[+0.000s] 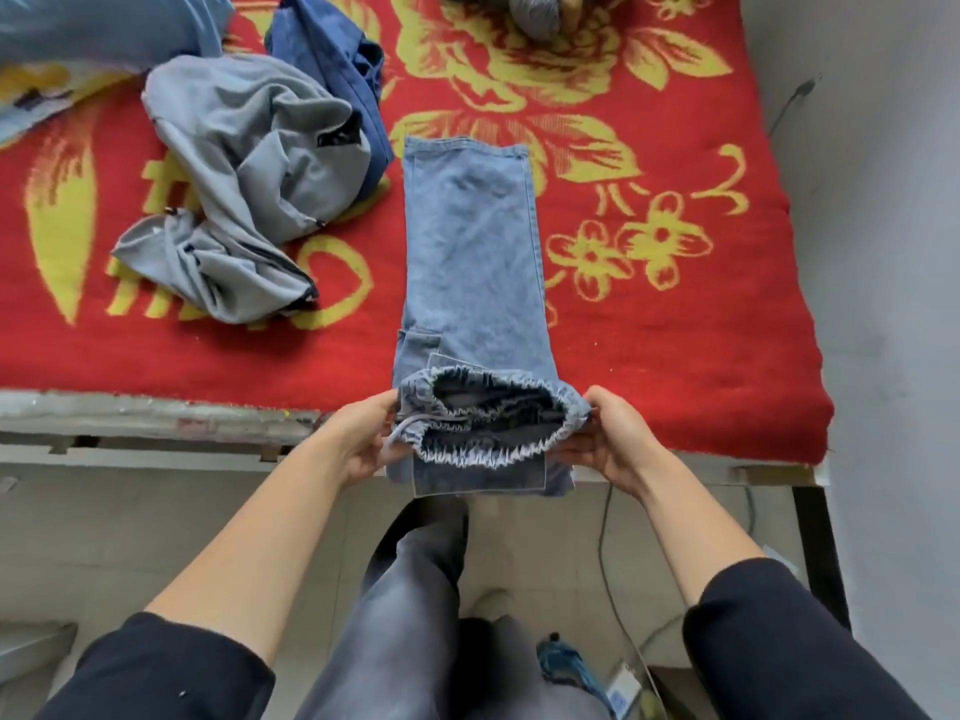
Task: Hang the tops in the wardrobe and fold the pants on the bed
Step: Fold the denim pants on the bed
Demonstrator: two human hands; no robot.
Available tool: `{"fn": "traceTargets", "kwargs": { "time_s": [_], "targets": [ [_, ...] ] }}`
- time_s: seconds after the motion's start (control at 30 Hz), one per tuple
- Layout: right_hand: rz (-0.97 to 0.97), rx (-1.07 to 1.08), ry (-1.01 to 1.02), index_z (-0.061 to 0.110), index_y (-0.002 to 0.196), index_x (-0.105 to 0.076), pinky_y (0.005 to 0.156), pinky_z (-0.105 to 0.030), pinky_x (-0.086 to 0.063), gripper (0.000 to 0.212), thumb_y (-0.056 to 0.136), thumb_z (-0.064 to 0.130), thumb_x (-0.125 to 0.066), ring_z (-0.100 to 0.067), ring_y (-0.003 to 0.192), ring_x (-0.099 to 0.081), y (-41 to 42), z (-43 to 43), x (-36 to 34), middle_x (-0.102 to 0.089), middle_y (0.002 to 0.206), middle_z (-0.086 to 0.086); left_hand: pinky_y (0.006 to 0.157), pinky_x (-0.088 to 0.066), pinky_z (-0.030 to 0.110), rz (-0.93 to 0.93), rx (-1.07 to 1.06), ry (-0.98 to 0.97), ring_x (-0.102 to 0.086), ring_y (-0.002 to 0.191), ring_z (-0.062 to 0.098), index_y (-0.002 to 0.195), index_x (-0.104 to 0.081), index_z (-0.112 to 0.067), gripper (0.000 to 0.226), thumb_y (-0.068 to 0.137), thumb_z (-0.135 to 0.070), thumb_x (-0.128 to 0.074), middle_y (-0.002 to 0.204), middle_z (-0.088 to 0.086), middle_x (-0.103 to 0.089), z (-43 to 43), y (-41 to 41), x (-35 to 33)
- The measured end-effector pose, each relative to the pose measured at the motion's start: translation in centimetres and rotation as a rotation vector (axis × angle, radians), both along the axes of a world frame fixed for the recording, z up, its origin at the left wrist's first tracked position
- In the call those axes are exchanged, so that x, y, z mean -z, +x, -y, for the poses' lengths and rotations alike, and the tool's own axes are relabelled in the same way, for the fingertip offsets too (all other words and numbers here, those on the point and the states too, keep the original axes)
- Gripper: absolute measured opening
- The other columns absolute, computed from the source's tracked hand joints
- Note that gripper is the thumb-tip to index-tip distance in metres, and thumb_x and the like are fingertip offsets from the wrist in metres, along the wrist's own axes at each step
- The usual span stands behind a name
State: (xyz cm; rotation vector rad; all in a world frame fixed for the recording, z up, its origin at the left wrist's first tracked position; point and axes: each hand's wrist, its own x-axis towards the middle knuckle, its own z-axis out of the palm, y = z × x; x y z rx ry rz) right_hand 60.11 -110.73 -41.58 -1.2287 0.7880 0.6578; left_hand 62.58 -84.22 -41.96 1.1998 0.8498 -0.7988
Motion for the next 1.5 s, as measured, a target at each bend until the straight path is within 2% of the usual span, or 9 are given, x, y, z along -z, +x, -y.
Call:
{"fn": "traceTargets", "kwargs": {
  "time_s": [0.13,0.47,0.77,0.97,1.07,1.17,1.27,1.4,1.5],
  "targets": [
    [0.076,0.141,0.156,-0.014,0.103,-0.057,0.068,-0.036,-0.061,0.049,0.072,0.014,-0.033,-0.037,0.085,-0.071,9.1,0.4,-0.2,-0.07,0.097,-0.029,0.045,-0.053,0.018,0.004,-0.167,-0.071,-0.063,0.051,0.009,0.082,-0.063,-0.011,0.019,0.093,-0.016,-0.049,0.071,0.005,-0.065,0.2,8.7,-0.2],
    [0.113,0.083,-0.122,0.004,0.091,-0.065,0.055,-0.026,-0.058,0.013,0.091,0.014,-0.056,-0.015,0.06,-0.071,29.4,-2.1,2.9,-0.073,0.071,-0.006,0.069,-0.051,0.026,-0.063,-0.007,-0.031,-0.073,0.077,0.022,0.086,-0.062,-0.008,0.026,0.077,-0.028,-0.049,0.089,0.015,-0.074,-0.2,29.4,0.7],
    [0.141,0.079,-0.295,0.009,0.089,-0.058,0.06,-0.03,-0.056,0.007,0.092,0.015,-0.06,-0.023,0.067,-0.065,39.9,-2.4,6.7,-0.07,0.086,-0.017,0.076,-0.043,0.029,0.051,0.133,0.138,-0.069,0.092,0.016,0.086,-0.064,-0.016,0.03,0.078,-0.039,-0.047,0.088,0.007,-0.075,1.0,40.2,5.7],
    [0.182,0.055,-0.274,0.006,0.127,-0.05,0.078,-0.036,-0.054,0.038,0.091,0.01,-0.061,-0.026,0.097,-0.064,41.9,-2.7,9.8,-0.067,0.11,-0.014,0.081,-0.046,0.031,0.232,-0.012,0.159,-0.066,0.098,0.012,0.11,-0.06,-0.027,0.03,0.083,-0.037,-0.051,0.102,-0.002,-0.073,1.6,41.8,9.6],
    [0.219,-0.19,-0.384,0.017,0.152,-0.018,0.103,-0.042,-0.042,0.078,0.089,0.007,-0.063,-0.019,0.124,-0.052,40.0,-3.0,11.7,-0.05,0.14,-0.008,0.085,-0.04,0.033,0.497,0.256,0.437,-0.054,0.098,0.01,0.143,-0.034,-0.04,0.056,0.09,-0.03,-0.049,0.113,-0.019,-0.058,3.0,39.7,11.7],
    [0.401,-0.71,-0.77,0.023,0.153,-0.017,0.116,-0.032,-0.023,0.074,0.092,0.022,-0.057,-0.016,0.144,-0.025,35.7,-3.5,13.7,-0.027,0.157,-0.001,0.115,-0.015,0.036,0.82,0.866,0.83,-0.013,0.146,0.018,0.15,-0.006,-0.039,0.068,0.095,-0.032,-0.045,0.158,-0.004,-0.016,4.4,33.9,14.4],
    [0.546,-1.026,-1.007,0.03,0.153,-0.006,0.12,-0.033,-0.006,0.071,0.095,0.039,-0.047,-0.016,0.149,-0.001,30.1,-3.3,15.4,-0.004,0.162,0.002,0.115,0.013,0.037,0.888,1.195,0.994,0.018,0.145,0.019,0.149,0.005,-0.035,0.064,0.098,-0.041,-0.033,0.157,0.0,0.019,4.4,27.2,16.6],
    [0.494,-1.313,-1.102,0.032,0.152,0.005,0.116,-0.034,0.014,0.067,0.098,0.052,-0.027,-0.016,0.146,0.02,23.4,-1.9,16.4,0.018,0.158,0.006,0.116,0.012,0.037,0.82,1.265,1.062,0.016,0.144,0.021,0.149,-0.002,-0.03,0.06,0.093,-0.048,-0.011,0.157,0.001,0.012,3.1,22.5,17.6],
    [0.532,-1.357,-1.121,0.026,0.153,-0.014,0.12,-0.04,0.008,0.067,0.095,0.055,-0.03,-0.022,0.148,0.006,20.9,-1.3,15.7,0.002,0.159,0.002,0.117,0.0,0.039,0.851,1.275,1.049,0.0,0.146,0.024,0.15,-0.017,-0.025,0.06,0.093,-0.044,-0.02,0.158,0.008,-0.006,3.0,21.4,16.9]
  ]
}}
